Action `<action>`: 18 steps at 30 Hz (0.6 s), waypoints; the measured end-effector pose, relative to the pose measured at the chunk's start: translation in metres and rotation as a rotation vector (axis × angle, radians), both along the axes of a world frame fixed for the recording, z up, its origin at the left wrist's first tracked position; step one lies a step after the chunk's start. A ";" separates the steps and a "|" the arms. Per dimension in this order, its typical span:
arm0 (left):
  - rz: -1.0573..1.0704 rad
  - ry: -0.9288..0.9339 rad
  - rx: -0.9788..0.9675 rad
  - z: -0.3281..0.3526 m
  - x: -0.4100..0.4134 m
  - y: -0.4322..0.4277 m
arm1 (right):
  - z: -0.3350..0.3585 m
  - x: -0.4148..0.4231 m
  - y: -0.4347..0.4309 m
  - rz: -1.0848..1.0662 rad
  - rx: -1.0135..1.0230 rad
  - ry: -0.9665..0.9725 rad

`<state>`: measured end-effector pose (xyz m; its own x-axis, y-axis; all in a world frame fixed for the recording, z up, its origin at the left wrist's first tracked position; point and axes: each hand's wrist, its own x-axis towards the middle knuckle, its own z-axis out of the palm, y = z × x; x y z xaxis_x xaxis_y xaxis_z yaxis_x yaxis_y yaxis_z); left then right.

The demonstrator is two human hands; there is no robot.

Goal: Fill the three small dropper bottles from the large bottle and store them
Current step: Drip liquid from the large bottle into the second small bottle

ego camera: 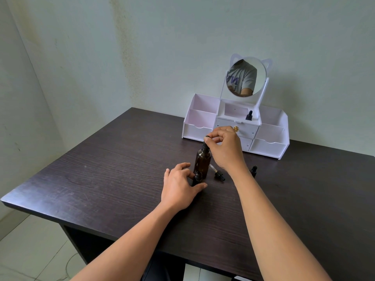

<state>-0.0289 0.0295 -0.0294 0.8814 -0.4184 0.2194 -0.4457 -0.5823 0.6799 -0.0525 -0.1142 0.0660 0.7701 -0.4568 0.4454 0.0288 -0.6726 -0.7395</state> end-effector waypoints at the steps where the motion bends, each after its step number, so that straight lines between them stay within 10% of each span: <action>1: 0.002 0.001 0.004 0.001 0.000 0.000 | 0.001 -0.001 0.001 0.001 0.003 -0.008; 18: -0.010 -0.006 -0.022 0.001 -0.001 0.002 | 0.049 -0.025 0.004 0.002 0.160 -0.344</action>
<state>-0.0302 0.0315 -0.0283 0.8757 -0.4224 0.2341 -0.4557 -0.5624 0.6900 -0.0770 -0.1098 0.1151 0.5890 -0.5400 0.6012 0.2948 -0.5491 -0.7820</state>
